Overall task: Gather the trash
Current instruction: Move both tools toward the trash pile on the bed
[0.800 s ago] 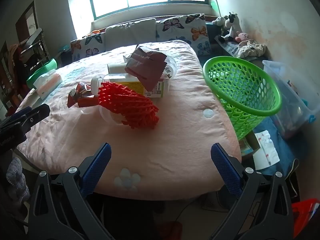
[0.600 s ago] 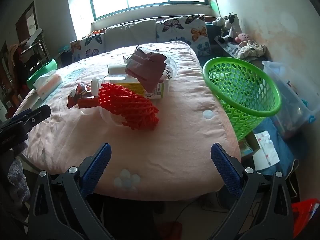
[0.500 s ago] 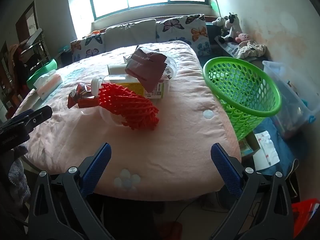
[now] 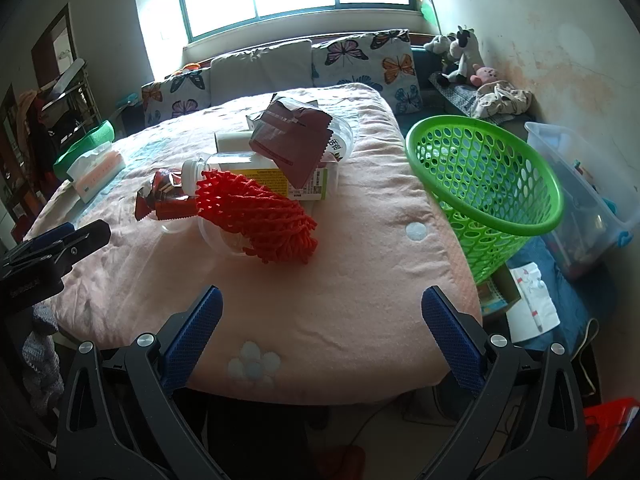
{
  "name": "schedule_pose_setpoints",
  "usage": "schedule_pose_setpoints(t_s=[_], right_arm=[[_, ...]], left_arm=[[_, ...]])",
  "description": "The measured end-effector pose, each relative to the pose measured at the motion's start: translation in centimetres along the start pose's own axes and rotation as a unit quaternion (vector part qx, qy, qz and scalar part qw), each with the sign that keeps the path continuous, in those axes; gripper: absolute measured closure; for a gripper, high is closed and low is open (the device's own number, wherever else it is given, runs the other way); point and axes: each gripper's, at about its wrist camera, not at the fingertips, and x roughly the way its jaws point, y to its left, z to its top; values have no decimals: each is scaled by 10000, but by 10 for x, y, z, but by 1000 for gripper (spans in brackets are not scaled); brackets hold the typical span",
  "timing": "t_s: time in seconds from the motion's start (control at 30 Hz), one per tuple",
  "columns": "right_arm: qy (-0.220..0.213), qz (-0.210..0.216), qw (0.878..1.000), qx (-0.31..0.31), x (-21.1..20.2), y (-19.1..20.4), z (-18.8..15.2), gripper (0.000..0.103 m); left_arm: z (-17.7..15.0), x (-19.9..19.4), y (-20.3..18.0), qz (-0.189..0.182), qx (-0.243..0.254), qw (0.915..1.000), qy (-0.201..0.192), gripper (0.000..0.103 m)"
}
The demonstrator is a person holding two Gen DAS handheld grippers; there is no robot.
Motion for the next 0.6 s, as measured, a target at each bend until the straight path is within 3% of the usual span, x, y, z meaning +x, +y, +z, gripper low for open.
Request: schedule_pose_setpoints(t_s=[0.6], right_arm=[[-22,-1,10000,7,0,-2,3,4]], left_arm=[[0,0,-7,-87,127,9999,-47,7]])
